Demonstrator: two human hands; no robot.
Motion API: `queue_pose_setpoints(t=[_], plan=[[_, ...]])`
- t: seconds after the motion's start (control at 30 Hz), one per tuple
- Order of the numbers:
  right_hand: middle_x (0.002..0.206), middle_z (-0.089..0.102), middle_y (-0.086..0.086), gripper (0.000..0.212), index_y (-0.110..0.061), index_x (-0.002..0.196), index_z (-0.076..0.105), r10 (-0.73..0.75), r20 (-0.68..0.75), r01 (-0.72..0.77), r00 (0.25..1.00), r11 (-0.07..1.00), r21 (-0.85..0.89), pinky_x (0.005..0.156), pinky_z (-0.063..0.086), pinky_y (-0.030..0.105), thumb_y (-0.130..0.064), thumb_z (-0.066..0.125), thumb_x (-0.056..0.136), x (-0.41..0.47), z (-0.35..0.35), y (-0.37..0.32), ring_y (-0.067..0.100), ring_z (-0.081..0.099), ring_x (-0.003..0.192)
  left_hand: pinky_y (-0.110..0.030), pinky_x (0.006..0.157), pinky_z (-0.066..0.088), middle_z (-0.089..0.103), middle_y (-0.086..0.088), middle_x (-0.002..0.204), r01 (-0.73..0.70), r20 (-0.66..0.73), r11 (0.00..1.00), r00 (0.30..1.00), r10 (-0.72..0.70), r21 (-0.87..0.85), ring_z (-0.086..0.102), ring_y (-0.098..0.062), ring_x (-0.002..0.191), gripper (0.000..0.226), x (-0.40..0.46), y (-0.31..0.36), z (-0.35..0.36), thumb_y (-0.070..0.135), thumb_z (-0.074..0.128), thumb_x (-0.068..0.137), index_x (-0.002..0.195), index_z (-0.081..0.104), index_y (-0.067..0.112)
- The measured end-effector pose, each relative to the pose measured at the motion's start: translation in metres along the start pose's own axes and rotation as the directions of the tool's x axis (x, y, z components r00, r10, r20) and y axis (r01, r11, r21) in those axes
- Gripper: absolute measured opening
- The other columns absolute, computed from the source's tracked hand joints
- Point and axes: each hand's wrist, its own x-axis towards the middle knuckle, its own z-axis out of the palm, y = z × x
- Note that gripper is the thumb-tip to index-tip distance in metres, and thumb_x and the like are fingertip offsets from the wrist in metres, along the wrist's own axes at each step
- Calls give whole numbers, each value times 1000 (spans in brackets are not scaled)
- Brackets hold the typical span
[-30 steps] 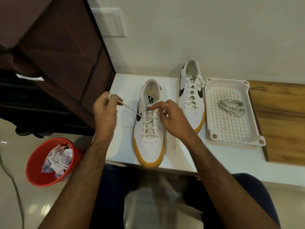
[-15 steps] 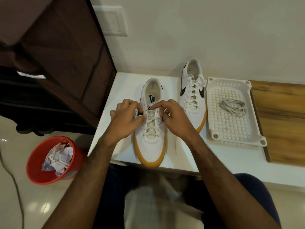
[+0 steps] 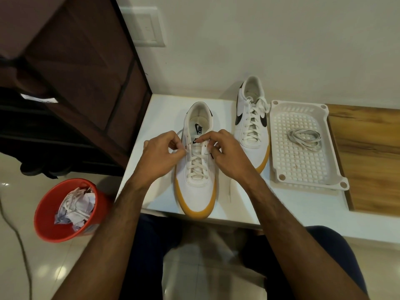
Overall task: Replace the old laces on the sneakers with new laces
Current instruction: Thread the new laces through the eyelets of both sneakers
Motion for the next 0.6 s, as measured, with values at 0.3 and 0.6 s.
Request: queue_pose_setpoints(t=[0.3, 0.6], plan=[[97, 56, -2, 40, -33, 119, 70, -28, 18, 29, 999, 1000, -7, 82, 51, 28, -3, 54, 97, 0, 0, 0, 5, 55, 89, -39, 84, 60, 75, -1, 85, 119, 134, 945, 988, -81, -304, 74, -20, 80, 9, 0, -3, -6, 22, 70, 94, 97, 63, 15], [93, 66, -12, 23, -25, 105, 68, -135, -1, 135, 991, 988, -69, 83, 50, 28, -19, 77, 85, -3, -4, 3, 3, 59, 86, -11, 79, 47, 70, 10, 94, -86, 74, 996, 993, 87, -19, 65, -8, 87, 12, 2, -7, 0, 14, 76, 89, 94, 69, 23]])
